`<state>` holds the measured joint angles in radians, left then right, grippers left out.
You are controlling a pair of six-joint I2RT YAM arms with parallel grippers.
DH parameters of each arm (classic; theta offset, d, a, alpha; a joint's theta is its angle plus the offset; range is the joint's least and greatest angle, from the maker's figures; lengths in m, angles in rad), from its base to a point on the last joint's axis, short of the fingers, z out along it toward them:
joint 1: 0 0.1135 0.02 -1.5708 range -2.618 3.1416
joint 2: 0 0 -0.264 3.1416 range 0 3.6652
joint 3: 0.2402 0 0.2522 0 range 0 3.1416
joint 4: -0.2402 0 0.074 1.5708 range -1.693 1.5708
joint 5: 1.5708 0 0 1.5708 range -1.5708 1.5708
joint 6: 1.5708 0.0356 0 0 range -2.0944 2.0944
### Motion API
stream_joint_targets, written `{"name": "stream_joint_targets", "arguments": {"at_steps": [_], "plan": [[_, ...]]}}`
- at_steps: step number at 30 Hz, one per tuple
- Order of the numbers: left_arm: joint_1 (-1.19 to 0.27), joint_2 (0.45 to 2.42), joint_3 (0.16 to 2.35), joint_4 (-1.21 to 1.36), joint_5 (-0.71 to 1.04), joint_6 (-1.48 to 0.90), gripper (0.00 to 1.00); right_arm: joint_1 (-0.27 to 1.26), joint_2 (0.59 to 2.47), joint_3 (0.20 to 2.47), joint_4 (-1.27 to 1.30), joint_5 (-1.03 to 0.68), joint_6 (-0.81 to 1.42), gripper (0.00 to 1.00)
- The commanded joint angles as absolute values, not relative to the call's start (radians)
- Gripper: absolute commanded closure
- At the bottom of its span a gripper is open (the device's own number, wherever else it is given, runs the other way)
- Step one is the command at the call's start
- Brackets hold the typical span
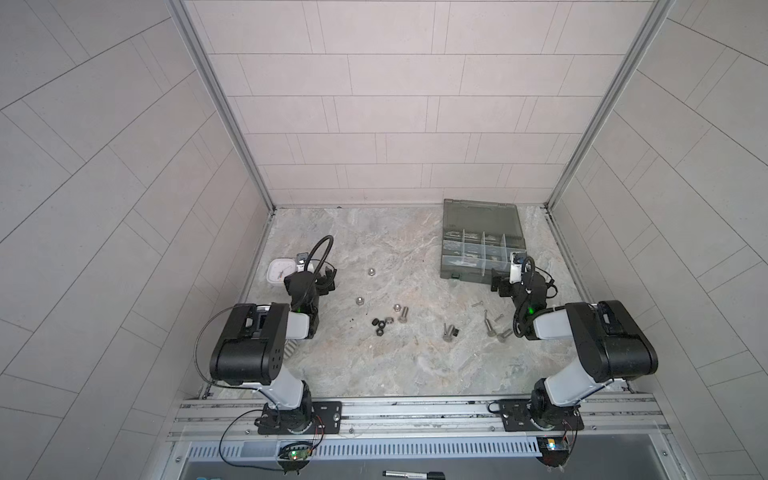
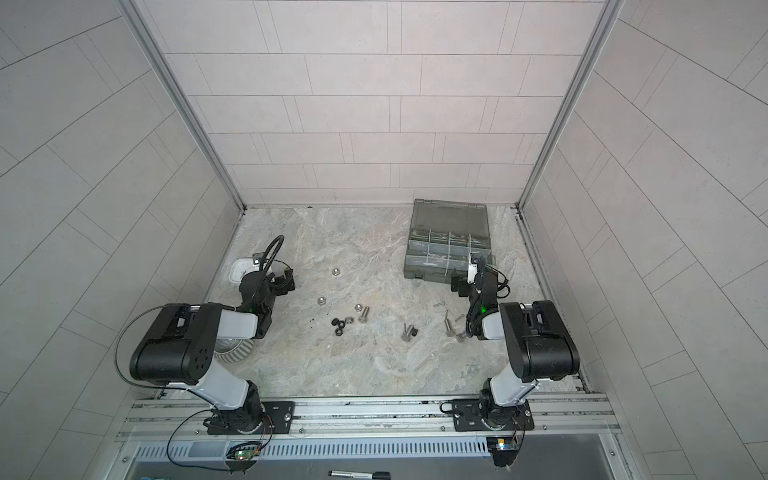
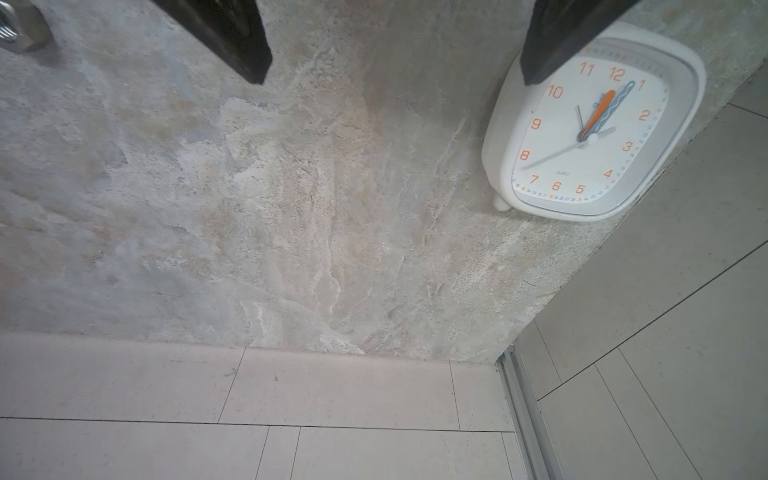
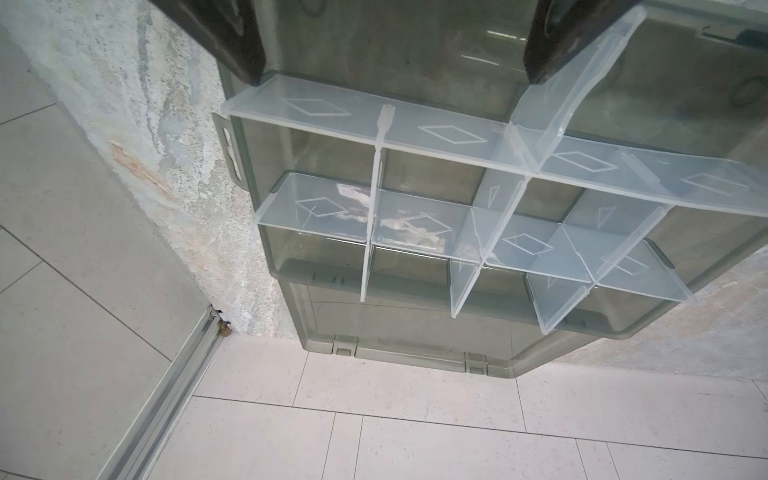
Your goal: Sort the screws and nuts into containers
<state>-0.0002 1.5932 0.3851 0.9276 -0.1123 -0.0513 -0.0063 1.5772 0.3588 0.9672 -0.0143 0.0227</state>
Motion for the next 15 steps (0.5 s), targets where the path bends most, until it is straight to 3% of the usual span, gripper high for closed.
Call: {"name": "stream_joint_targets", "arguments": {"at_steps": [1, 15], "plan": [[0.004, 1.591, 0.39, 0.937, -0.115, -0.049, 0.0, 0.0, 1.577, 0.365, 0.967, -0.002, 0.016, 0.01], [0.005, 1.592, 0.387, 0.944, -0.11, -0.048, 0.0, 0.0, 1.578, 0.364, 0.971, -0.002, 0.02, 0.01]]}}
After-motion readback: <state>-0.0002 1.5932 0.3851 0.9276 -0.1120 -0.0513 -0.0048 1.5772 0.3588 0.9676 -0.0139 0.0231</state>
